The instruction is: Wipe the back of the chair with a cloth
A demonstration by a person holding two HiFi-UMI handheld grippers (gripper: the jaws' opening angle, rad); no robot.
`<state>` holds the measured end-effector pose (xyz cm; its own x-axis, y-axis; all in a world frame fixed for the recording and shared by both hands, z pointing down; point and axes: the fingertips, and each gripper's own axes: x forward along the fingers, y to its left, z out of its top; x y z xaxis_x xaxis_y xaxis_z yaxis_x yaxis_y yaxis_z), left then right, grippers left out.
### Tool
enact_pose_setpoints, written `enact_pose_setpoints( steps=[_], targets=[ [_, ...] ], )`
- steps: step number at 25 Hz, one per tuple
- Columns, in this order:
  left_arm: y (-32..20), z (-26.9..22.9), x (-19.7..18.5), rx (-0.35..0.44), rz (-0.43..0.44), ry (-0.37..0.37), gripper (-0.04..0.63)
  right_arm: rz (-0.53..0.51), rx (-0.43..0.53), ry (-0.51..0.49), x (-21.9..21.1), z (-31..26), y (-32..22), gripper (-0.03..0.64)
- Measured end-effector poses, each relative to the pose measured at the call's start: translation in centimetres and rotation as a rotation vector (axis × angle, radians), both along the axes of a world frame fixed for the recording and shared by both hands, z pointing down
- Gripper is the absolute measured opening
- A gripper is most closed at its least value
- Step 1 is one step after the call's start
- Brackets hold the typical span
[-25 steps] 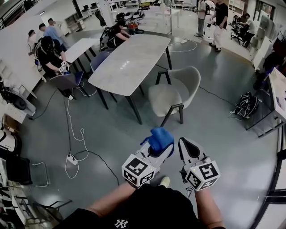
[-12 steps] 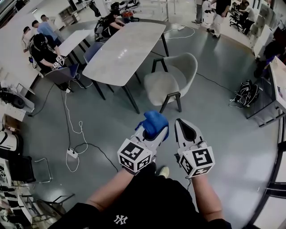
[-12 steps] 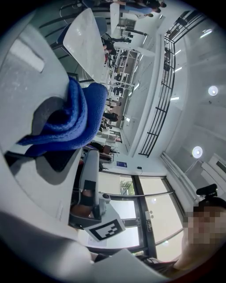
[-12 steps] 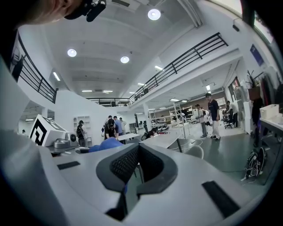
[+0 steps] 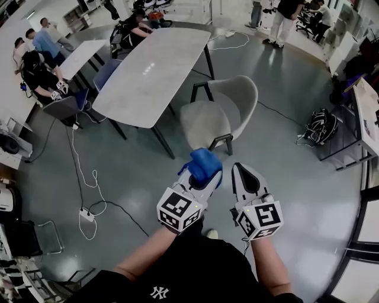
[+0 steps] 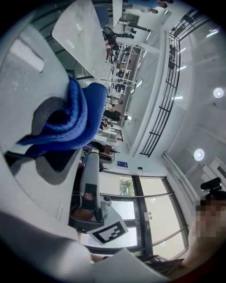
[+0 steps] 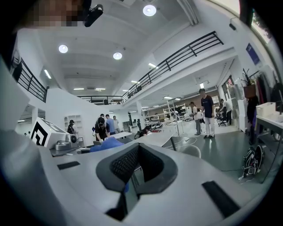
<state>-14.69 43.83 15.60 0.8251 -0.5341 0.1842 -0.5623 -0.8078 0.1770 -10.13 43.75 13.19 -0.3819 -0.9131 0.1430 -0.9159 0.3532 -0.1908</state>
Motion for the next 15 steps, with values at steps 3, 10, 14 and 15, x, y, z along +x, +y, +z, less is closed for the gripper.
enact_pose_setpoints(
  steps=[3,10,14,15],
  targets=[
    [-4.2,0.0,0.1,0.021,0.025,-0.011,0.060,0.022,-0.003,0.007,-0.3,-0.1,-4.2,0.012],
    [-12.2,0.7,0.8,0.039,0.116,-0.024,0.060,0.090,-0.021,0.013,-0.2,0.1,-12.3,0.013],
    [-15.8,1.7,1.9,0.017,0.144,-0.030,0.060,0.108,-0.033,0.022,0.5,0.5,-15.6,0.013],
    [-16.5,2.0,2.3,0.014,0.153,-0.033,0.060,0.112,-0.031,0.020,0.9,0.5,-16.3,0.012]
  ],
)
